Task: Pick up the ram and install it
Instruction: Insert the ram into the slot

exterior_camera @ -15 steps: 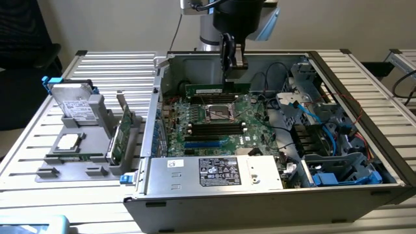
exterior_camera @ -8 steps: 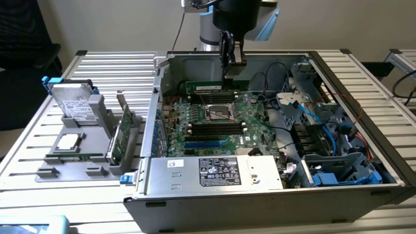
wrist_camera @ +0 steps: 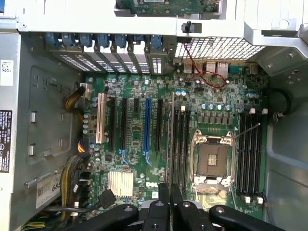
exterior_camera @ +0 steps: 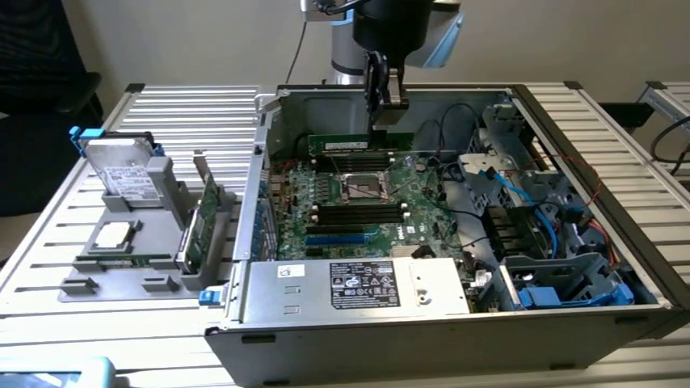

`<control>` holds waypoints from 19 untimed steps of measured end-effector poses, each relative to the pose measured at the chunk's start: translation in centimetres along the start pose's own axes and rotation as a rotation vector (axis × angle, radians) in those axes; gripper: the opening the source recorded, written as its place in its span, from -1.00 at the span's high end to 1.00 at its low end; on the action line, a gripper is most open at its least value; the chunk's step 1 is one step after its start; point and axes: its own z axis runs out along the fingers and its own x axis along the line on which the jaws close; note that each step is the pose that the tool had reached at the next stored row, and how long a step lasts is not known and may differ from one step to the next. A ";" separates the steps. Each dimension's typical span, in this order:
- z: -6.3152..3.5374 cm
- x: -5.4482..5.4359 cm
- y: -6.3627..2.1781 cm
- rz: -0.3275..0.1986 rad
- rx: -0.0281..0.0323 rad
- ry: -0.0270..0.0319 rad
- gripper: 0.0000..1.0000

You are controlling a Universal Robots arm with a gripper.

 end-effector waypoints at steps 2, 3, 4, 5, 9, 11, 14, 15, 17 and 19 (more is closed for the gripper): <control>0.00 0.0 0.00 0.000 0.0000 0.0000 0.74; 0.00 0.0 0.00 0.000 -0.0001 0.0000 0.74; 0.00 0.0 0.00 0.000 0.0000 0.0000 0.74; 0.00 0.0 0.00 0.000 0.0000 0.0000 0.74; 0.11 -0.1 -0.01 0.000 -0.0003 0.0047 0.74; 0.19 -0.1 -0.02 0.000 -0.0003 0.0054 0.74; 0.46 -0.2 -0.04 0.000 -0.0002 0.0055 0.74; 0.61 -0.3 -0.04 0.000 -0.0002 0.0056 0.74; 0.86 -0.3 -0.05 0.000 0.0001 0.0060 0.74; 0.98 -0.3 -0.06 0.000 0.0001 0.0066 0.74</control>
